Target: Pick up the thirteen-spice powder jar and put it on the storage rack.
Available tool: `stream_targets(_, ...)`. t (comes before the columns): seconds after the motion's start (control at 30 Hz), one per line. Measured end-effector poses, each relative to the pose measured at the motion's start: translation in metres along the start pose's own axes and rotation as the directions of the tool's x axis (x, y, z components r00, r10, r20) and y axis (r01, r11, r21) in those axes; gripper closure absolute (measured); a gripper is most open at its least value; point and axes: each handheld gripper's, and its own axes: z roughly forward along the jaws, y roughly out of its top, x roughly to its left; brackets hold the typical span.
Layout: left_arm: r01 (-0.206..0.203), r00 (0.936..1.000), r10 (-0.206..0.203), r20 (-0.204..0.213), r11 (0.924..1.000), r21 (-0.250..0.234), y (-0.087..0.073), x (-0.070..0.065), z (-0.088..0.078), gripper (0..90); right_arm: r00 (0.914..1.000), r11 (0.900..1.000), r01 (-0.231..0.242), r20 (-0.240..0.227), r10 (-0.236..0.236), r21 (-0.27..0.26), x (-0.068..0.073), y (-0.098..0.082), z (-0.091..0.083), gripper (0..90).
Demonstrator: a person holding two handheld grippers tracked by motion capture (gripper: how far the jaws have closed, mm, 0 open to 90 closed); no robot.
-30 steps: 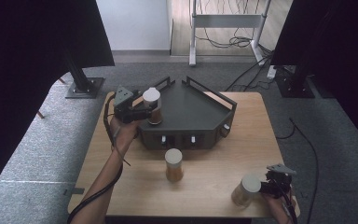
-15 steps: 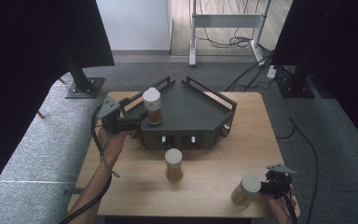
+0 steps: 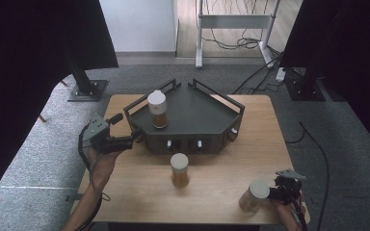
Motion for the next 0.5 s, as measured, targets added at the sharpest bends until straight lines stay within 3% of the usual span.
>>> stream_targets(0.5,0.016,0.9992,-0.016,-0.037,0.9999,0.006,-0.024,-0.006,-0.054,9.1,1.0,1.0,-0.001,0.001,0.001,0.0,0.001,0.0,0.0,0.0)
